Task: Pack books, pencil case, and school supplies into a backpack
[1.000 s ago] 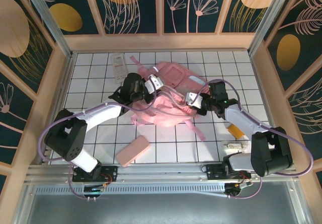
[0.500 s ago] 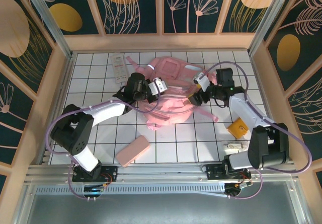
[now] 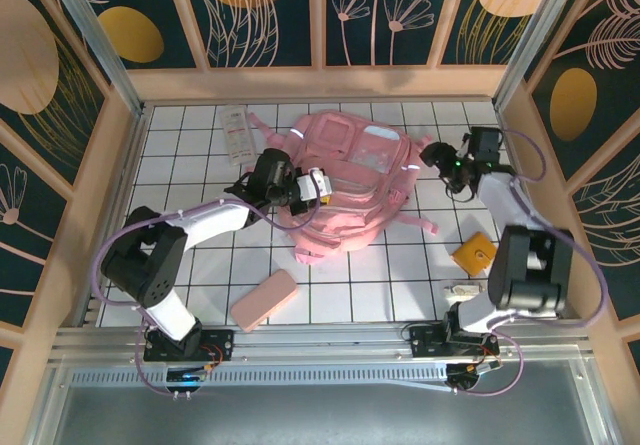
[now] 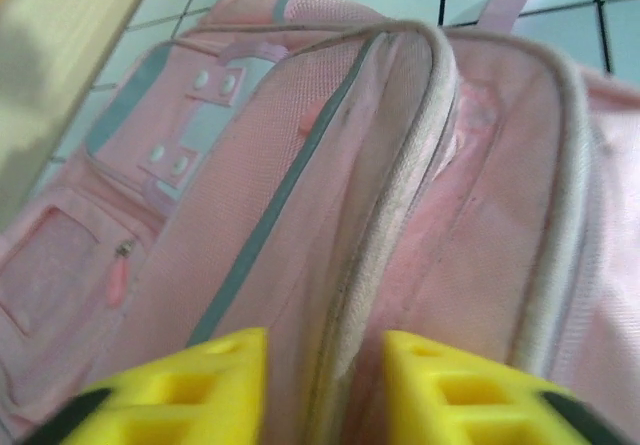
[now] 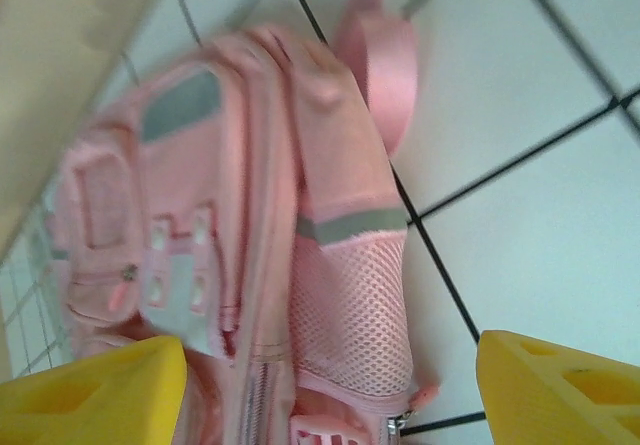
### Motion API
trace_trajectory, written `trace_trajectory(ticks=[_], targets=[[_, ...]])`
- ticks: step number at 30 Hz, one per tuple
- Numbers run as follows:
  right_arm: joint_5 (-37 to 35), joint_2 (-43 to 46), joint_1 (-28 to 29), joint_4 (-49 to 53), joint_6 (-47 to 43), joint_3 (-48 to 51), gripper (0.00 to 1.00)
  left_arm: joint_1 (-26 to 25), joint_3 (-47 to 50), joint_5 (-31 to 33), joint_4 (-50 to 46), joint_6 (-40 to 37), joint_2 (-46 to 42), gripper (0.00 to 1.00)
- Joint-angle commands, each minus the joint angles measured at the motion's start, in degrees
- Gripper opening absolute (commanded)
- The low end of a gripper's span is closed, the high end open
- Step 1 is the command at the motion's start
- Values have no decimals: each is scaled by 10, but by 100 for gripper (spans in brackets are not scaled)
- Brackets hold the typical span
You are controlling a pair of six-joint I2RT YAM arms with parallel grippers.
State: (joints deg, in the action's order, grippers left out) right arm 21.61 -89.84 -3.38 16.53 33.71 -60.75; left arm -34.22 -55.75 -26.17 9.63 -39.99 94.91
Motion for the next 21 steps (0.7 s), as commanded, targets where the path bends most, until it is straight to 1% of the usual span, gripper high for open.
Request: trace_trajectory(ticks=[1, 2, 4, 5, 6, 7, 8, 10, 11, 12, 13, 14, 15, 18, 21], targets=[[51, -48, 27, 68, 63, -57, 73, -2, -57, -53, -95, 31, -50, 49], [62, -52, 36, 65, 78, -59, 70, -7, -78, -52, -111, 74, -58, 49], [66, -58, 51, 78, 101, -63, 67, -25, -100, -40, -107, 155, -69, 48], [69, -63, 56, 87, 103, -64, 64, -46, -103, -24, -96, 185, -71, 54], [77, -65, 58, 88, 104, -60, 61, -65, -103, -9, -89, 197, -69, 61], [84, -68, 59, 89, 102, -55, 60, -86, -108, -1, -89, 195, -60, 65], [90, -68, 60, 90, 95, -49, 58, -97, -117, -3, -95, 186, -46, 65], [100, -70, 58, 97, 60, -40, 57, -101, -142, -5, -115, 153, -13, 64], [111, -71, 56, 104, 31, -34, 54, -100, -160, 0, -144, 109, 4, 64], [128, -70, 52, 105, 5, -28, 46, -100, -176, 5, -170, 68, 14, 65], [154, -69, 47, 104, -26, -21, 36, -101, -187, 26, -188, 33, 27, 66], [181, -69, 42, 105, -64, -12, 34, -101, -198, 48, -203, 0, 30, 67], [194, -68, 40, 111, -99, -8, 35, -101, -207, 67, -215, -23, 51, 67], [173, -65, 45, 134, -188, 1, 40, -101, -238, 106, -267, -89, 81, 67], [115, -74, 54, 156, -245, -9, 44, -100, -263, 136, -301, -111, 110, 66]])
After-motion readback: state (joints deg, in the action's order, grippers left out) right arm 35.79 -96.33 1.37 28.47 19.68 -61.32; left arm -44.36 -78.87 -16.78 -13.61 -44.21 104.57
